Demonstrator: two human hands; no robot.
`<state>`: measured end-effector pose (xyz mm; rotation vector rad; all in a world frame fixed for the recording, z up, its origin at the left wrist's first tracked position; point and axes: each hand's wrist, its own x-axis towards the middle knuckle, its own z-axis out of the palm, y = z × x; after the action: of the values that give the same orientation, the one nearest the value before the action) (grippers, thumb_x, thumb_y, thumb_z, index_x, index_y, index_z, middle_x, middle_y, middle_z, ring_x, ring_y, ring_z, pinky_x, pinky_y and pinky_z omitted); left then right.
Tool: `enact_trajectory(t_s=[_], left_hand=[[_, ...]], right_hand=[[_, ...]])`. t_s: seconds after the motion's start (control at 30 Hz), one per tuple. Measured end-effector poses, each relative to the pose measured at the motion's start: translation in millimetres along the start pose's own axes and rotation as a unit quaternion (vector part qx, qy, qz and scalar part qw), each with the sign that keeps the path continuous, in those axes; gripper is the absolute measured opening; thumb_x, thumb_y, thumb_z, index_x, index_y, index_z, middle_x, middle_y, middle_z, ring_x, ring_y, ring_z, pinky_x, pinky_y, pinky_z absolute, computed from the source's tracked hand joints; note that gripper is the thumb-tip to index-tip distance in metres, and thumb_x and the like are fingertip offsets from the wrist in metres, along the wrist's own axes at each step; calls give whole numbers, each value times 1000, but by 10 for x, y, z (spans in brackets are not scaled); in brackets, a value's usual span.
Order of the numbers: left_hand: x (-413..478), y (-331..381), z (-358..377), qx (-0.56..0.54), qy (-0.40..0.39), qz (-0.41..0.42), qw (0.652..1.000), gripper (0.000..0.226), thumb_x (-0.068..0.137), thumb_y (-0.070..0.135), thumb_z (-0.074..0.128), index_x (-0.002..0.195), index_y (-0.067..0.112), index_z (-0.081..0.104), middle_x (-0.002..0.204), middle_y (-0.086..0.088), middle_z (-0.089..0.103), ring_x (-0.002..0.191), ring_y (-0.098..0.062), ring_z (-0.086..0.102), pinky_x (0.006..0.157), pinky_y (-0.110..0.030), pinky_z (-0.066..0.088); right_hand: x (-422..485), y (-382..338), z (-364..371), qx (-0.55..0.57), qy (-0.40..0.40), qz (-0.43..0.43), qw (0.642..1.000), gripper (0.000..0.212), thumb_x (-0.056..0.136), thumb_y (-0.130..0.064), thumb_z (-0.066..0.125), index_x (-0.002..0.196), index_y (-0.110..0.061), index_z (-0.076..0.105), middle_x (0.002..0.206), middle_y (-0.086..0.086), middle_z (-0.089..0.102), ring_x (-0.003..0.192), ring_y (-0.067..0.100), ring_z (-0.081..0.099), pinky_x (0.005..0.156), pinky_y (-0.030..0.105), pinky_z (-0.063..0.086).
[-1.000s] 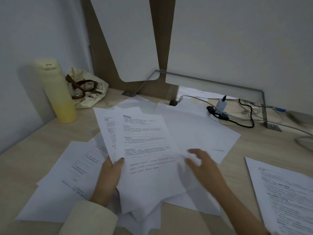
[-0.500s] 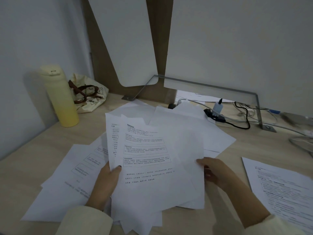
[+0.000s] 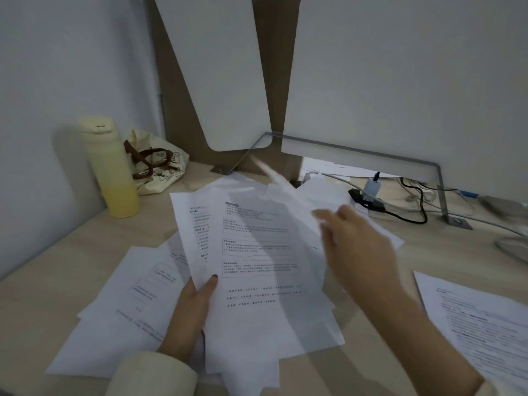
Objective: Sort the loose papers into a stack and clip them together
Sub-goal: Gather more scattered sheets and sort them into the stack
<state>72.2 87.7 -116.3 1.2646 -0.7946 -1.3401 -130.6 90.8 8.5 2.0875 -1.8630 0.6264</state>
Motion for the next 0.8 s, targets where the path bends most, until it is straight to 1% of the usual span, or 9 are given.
enact_trajectory(t_s=[0.03,0.1,0.17,0.23,0.3,0.37,0.4,0.63,0.8], left_hand=[[-3,-15,1,-10,4,-2,1000,38,93,20,51,131,17,51,126,-5,61,107,-25,60,98,-44,46],[-7,-38,5,-26,12,-2,1000,33,93,20,50,126,19,53,118,-3,64,102,-24,62,88,-41,51],[-25,-37,28,-39,14,6,999,29,94,19,49,123,21,54,109,1,66,94,-18,64,74,-31,52],[-25,-33,42,-23,25,18,999,27,94,18,48,120,22,53,102,6,65,88,-11,62,68,-24,49],[-9,-33,30,-8,32,18,999,29,94,18,47,123,20,53,106,1,66,91,-14,62,75,-29,51],[-6,-38,15,4,30,13,999,35,94,20,48,129,17,51,117,-7,64,99,-21,62,88,-38,49],[1,-43,3,9,28,13,999,37,94,20,48,130,16,50,118,-7,64,99,-20,62,90,-37,48],[25,-72,11,27,15,26,999,33,95,15,44,128,14,50,103,1,64,89,-7,60,69,-16,52],[10,-43,69,45,14,53,997,32,96,24,39,125,16,52,105,2,63,92,-3,58,68,-3,50]], right_hand=[[-40,-102,82,4,-49,-15,999,32,95,-14,40,125,-22,50,109,4,55,95,24,60,62,29,39],[-160,-315,311,22,-112,-43,993,29,95,-13,40,122,-19,50,108,3,56,91,22,61,62,28,40],[-251,-478,529,47,-127,-53,989,20,91,-12,49,109,-17,58,95,3,63,76,22,65,50,26,37],[-304,-575,732,96,-137,-47,985,19,93,-15,47,109,-16,58,97,3,64,79,21,65,54,26,37],[-337,-656,868,150,-185,-23,971,29,98,-21,34,119,-15,53,109,2,62,93,19,62,71,27,43],[-356,-717,939,202,-196,-5,959,32,99,-25,32,124,-17,50,110,2,63,94,17,60,78,26,44],[-368,-749,975,221,-194,1,956,33,99,-26,33,126,-18,49,109,3,64,94,17,60,80,27,45],[-362,-823,1036,336,-209,65,916,46,96,-37,41,138,-21,38,120,2,59,106,14,57,95,23,43],[-343,-819,1118,400,-248,108,876,51,93,-49,38,137,-23,42,120,1,55,106,17,58,99,37,45]])
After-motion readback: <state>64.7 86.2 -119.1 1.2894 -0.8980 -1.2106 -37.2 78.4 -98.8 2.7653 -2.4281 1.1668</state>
